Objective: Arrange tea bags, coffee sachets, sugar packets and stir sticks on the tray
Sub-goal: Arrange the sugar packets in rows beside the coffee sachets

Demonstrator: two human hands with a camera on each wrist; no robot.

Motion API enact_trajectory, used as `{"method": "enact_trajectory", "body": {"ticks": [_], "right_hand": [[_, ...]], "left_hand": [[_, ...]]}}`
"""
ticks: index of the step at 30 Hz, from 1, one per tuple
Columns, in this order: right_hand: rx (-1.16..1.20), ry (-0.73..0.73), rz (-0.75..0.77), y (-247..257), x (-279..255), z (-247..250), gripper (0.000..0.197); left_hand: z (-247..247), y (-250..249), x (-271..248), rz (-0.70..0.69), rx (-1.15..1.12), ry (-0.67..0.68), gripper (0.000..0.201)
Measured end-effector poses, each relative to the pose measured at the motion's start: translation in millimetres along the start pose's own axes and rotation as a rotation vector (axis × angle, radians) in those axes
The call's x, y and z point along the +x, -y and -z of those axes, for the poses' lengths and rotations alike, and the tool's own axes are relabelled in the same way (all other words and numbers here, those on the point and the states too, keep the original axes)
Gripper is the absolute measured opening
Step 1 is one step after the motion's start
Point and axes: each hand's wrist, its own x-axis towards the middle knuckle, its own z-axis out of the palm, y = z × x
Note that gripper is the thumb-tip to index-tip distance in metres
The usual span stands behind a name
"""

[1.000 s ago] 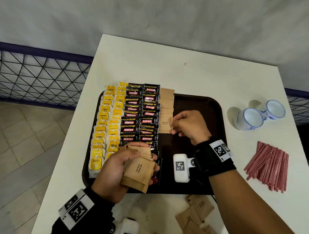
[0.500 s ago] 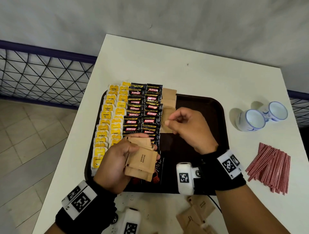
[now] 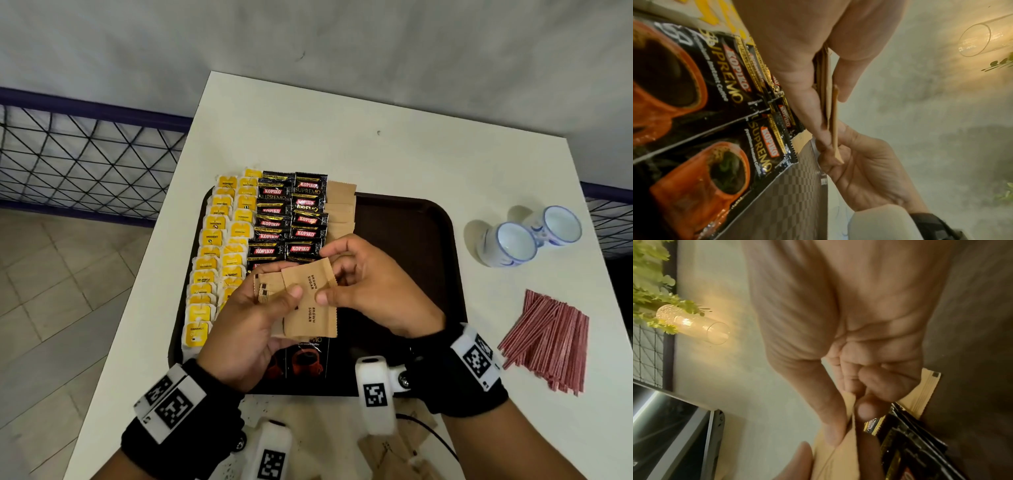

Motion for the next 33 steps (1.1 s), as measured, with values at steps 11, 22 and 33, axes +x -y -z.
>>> {"method": "enact_trajectory", "body": {"ticks": [11,22,33], "right_hand": [[0.330,-0.133,-0.093,-1.3,4.3,4.8,0.013],[0.279,-0.315,-0.103,-19.6,5.6,37.5,0.018],[0.090,-0.319,-0.138,-30.4,18.2,42.3,0.017]], "left_hand": [[4.8,3.6,0.2,0.009,0.064,0.049,0.050],[14.2,0.6,-2.0,0.050,0.075,0.042,0.040],[14.8,2.4,-2.9,0.065,0.091,0.033,0.040]]}}
